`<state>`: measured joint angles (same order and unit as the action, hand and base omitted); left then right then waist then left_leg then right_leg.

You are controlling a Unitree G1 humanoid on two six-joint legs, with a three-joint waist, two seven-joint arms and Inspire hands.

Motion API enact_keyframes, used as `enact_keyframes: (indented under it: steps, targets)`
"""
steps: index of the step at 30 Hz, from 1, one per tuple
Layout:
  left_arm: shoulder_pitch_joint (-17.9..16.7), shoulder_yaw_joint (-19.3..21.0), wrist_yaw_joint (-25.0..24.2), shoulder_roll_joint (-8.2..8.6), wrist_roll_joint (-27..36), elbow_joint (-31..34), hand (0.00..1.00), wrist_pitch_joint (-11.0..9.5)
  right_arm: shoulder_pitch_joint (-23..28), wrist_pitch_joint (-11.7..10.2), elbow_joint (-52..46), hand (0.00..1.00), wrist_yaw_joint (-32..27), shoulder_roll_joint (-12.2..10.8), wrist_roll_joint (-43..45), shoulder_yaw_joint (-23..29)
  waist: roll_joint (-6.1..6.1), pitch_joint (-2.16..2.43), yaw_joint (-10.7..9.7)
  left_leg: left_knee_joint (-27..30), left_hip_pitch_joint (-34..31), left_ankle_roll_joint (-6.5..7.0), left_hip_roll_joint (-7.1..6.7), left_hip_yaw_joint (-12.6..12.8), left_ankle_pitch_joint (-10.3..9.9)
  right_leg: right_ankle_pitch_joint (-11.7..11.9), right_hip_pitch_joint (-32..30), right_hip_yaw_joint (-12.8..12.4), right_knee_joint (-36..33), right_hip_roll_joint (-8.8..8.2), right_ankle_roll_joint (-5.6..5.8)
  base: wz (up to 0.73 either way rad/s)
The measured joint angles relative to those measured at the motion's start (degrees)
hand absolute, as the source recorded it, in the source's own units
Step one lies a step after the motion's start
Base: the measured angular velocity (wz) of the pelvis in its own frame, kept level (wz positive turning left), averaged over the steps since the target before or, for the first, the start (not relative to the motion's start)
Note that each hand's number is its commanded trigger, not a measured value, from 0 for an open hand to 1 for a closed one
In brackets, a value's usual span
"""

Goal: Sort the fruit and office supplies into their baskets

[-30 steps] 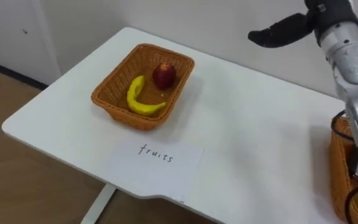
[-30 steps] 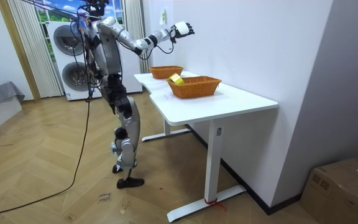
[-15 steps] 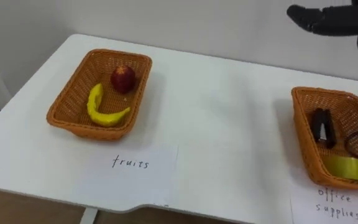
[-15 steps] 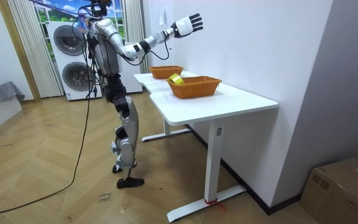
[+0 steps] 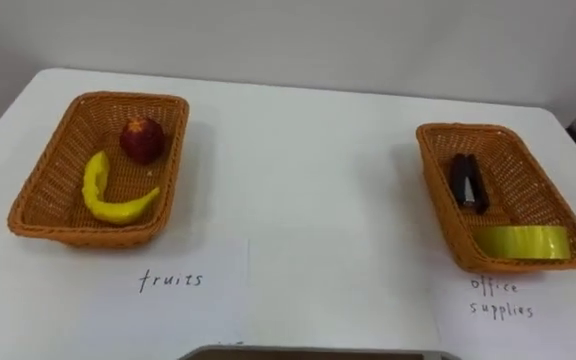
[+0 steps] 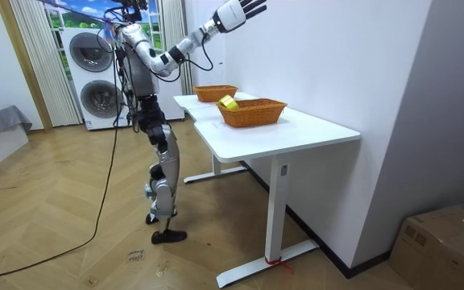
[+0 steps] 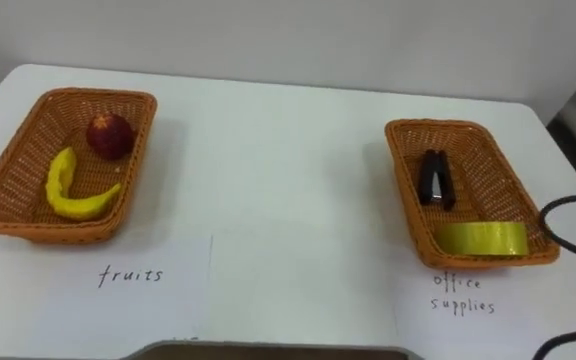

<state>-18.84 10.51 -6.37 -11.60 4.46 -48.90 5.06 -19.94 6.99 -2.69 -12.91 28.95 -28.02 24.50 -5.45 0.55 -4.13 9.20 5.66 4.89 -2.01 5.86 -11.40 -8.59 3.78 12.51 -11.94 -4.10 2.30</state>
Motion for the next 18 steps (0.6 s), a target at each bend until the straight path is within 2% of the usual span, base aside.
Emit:
enact_keyframes:
  steps: [2, 4, 7, 10, 11, 12, 15, 18]
  targets:
    - [-0.4, -0.1, 0.1, 0.10, 0.6, -0.1, 0.00, 0.0, 0.7, 0.0, 0.0, 0.00, -0.9, 0.0, -1.0, 0.4, 0.19, -0.10, -0.8, -0.1, -0.1, -0.18, 0.31, 0.4, -0.2, 0.4, 0.0, -0.5, 0.4, 0.38, -0.14, -0.16]
    - [-0.9, 0.0, 0.2, 0.48, 1.9, -0.2, 0.00, 0.0, 2.3, 0.0, 0.0, 0.00, -1.5, 0.0, -2.3, 1.6, 0.33, -0.01, -1.7, -0.1, 0.0, -0.27, 0.43, 0.5, -0.3, 0.4, 0.0, -1.0, 0.4, 0.53, -0.14, -0.08]
    - [-0.9, 0.0, 1.1, 1.70, 2.6, -0.3, 0.00, 0.0, 4.2, 0.0, 0.0, 0.00, -3.2, 0.0, -4.3, 4.1, 0.71, 0.11, -2.1, -0.3, -0.2, -0.35, 0.71, 2.0, -0.3, 0.6, -0.9, -1.9, 0.3, 0.83, -0.39, -0.24]
    - [-1.5, 0.1, 1.4, 1.75, 2.7, -0.3, 0.00, 0.0, 6.6, 0.0, 0.0, 0.00, -6.0, 0.0, -6.1, 6.7, 0.99, 0.18, -3.0, -0.5, 0.1, -0.60, 1.10, 2.9, -0.4, 0.7, -1.0, -3.0, 0.4, 1.32, -0.53, -0.16]
    - [-1.9, 0.1, 1.9, 1.76, 2.9, -0.3, 0.00, -0.1, 6.9, 0.0, 0.5, 0.00, -7.1, 0.0, -6.8, 7.3, 1.02, 0.11, -3.9, -0.5, 0.2, -0.68, 1.23, 3.1, -0.5, 0.7, -1.0, -3.2, 0.4, 1.46, -0.57, -0.12]
    - [-2.0, 0.0, 2.5, 1.76, 2.8, -0.3, 0.00, -0.1, 8.1, -0.4, 1.2, 0.00, -8.3, 0.0, -8.0, 8.5, 0.66, -0.10, -4.3, -0.5, 0.3, -0.83, 1.38, 3.3, -0.6, 0.7, -1.0, -3.6, 0.4, 1.69, -0.62, -0.11]
    - [-2.1, 0.1, 3.3, 1.78, 2.7, -0.4, 0.00, -0.3, 11.2, -1.3, 3.5, 0.00, -11.2, 0.0, -11.0, 10.9, 0.34, -0.09, -4.9, -0.5, 0.6, -1.06, 1.62, 3.5, -0.7, 0.7, -1.0, -4.1, 0.3, 1.96, -0.66, -0.09]
    - [-2.3, 0.8, 3.4, 1.73, 2.8, -0.2, 0.00, -0.4, 15.3, -1.6, 5.4, 0.00, -14.8, 0.0, -15.2, 14.0, 0.23, -0.10, -5.4, -0.5, 0.3, -1.33, 2.02, 5.0, -0.8, 0.9, -1.9, -4.7, 0.2, 2.40, -1.05, -0.23]
